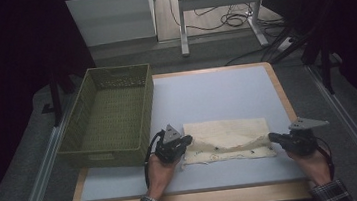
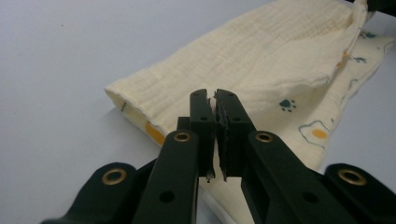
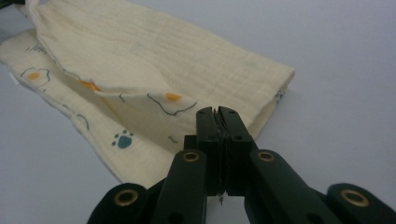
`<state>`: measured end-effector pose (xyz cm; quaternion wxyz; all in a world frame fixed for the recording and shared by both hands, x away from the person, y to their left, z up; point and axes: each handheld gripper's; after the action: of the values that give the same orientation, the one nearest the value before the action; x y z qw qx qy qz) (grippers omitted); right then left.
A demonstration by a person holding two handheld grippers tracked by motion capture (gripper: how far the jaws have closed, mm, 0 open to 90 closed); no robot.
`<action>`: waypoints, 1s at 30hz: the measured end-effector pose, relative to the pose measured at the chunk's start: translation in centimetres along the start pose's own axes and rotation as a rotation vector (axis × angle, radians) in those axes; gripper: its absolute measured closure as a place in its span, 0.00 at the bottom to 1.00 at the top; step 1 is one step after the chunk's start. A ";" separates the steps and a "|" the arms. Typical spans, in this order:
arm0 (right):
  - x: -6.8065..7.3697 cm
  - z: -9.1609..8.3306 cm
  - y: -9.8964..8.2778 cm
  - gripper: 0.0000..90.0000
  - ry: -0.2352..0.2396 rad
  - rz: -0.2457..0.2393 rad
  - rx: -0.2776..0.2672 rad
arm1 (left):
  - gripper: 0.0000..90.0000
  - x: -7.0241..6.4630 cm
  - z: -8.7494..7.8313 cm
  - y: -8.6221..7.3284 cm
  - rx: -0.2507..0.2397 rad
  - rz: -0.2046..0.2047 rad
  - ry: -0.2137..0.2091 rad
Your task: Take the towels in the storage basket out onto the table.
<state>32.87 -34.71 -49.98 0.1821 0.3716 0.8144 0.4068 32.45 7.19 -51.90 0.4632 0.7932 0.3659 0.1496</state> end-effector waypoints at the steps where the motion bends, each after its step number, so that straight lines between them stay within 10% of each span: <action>1: 0.1 -0.1 -0.2 0.98 0.002 0.000 -0.002 | 0.96 -0.1 -0.1 -0.1 0.003 0.004 0.000; 16: 1.4 -0.6 -2.3 0.96 0.034 0.007 0.017 | 0.93 -1.5 -0.9 -2.5 0.073 0.036 -0.017; 30: 0.9 -3.5 -2.3 0.83 0.019 0.030 -0.009 | 0.57 -1.5 -3.6 -2.3 0.033 0.005 -0.040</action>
<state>29.13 -36.73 -49.67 0.1701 0.3792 0.8084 0.4168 28.35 9.11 -51.81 0.4569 0.8046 0.3569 0.1287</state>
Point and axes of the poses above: each handheld gripper's, and its own axes: z roughly forward along the jaws, y roughly out of its top, x roughly to its left, and after that the axes turned 2 degrees about -z, right-handed
